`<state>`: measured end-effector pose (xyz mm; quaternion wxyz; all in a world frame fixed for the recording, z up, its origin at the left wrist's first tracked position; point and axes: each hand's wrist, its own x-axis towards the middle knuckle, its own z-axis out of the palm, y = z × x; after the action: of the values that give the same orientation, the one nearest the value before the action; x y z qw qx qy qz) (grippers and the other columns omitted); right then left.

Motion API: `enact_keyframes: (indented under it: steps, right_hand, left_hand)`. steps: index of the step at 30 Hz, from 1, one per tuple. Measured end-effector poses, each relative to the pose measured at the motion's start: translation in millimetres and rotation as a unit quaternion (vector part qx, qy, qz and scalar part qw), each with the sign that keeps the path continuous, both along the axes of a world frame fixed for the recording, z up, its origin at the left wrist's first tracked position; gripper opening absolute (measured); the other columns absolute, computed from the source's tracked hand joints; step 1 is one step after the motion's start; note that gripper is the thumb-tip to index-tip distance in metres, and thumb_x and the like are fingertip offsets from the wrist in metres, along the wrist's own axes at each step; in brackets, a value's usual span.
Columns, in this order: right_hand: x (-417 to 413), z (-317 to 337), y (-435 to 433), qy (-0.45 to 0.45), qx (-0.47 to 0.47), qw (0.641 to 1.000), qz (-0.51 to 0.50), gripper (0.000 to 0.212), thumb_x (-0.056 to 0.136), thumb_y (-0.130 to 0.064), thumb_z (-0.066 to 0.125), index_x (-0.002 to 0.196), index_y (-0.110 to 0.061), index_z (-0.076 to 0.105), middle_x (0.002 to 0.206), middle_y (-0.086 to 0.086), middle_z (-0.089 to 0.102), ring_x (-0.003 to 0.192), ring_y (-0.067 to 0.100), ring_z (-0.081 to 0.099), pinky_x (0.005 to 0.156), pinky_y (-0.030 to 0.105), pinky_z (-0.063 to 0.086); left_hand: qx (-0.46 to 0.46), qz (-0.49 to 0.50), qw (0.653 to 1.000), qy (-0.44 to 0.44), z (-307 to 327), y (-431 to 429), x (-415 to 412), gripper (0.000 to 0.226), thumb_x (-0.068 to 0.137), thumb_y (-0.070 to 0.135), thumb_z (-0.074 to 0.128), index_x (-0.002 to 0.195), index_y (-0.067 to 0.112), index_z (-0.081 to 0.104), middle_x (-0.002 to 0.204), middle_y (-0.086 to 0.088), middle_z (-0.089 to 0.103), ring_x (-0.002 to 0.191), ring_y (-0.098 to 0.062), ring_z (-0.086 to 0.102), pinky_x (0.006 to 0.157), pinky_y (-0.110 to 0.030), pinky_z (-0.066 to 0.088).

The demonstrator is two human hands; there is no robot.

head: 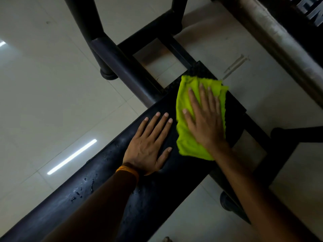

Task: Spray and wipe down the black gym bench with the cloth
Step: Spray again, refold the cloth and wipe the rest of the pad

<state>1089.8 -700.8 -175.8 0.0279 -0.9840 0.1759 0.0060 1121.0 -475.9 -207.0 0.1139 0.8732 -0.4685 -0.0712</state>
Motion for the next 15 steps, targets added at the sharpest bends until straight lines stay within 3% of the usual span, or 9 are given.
enact_keyframes:
  steps: [3, 6, 11, 15]
  right_hand:
    - [-28.7, 0.3, 18.6, 0.019, 0.01, 1.0, 0.017, 0.069, 0.103, -0.062, 0.024, 0.163, -0.031, 0.008, 0.172, 0.005, 0.004, 0.159, 0.027, 0.001, 0.128, 0.049, 0.008]
    - [-20.0, 0.4, -11.9, 0.016, 0.016, 0.999, 0.043, 0.07, 0.102, -0.064, 0.023, 0.163, -0.032, 0.012, 0.172, 0.002, 0.008, 0.159, 0.025, 0.004, 0.127, 0.051, 0.013]
    - [-65.2, -1.1, 42.6, -0.038, 0.008, 0.987, -0.154, 0.07, 0.103, -0.061, 0.028, 0.162, -0.025, 0.02, 0.171, 0.004, 0.015, 0.158, 0.027, 0.01, 0.126, 0.051, 0.015]
    - [-101.7, -7.2, 61.0, -0.049, 0.029, 0.989, -0.136, 0.071, 0.102, -0.062, 0.034, 0.161, -0.025, 0.025, 0.17, 0.004, 0.018, 0.158, 0.027, 0.01, 0.127, 0.049, 0.014]
  left_hand:
    - [0.002, 0.0, 1.0, 0.003, -0.1, 1.3, 0.4, 0.077, 0.105, 0.056, 0.025, 0.167, 0.013, 0.007, 0.175, -0.007, 0.005, 0.162, -0.027, -0.001, 0.131, -0.053, 0.011]
    - [0.003, -0.003, 1.0, 0.002, 0.0, 0.2, 1.0, 0.078, 0.105, 0.054, 0.029, 0.166, 0.012, 0.008, 0.175, -0.008, 0.005, 0.162, -0.027, 0.0, 0.131, -0.052, 0.01]
    - [0.001, -0.002, 1.0, -0.003, 1.1, -2.1, 1.2, 0.076, 0.105, 0.053, 0.027, 0.166, 0.011, 0.011, 0.175, -0.009, 0.006, 0.162, -0.028, 0.003, 0.131, -0.052, 0.009]
    - [-0.009, 0.002, 1.0, -0.017, -1.0, -0.8, 1.5, 0.076, 0.104, 0.052, 0.029, 0.166, 0.01, 0.015, 0.174, -0.01, 0.009, 0.162, -0.029, 0.005, 0.131, -0.05, 0.007]
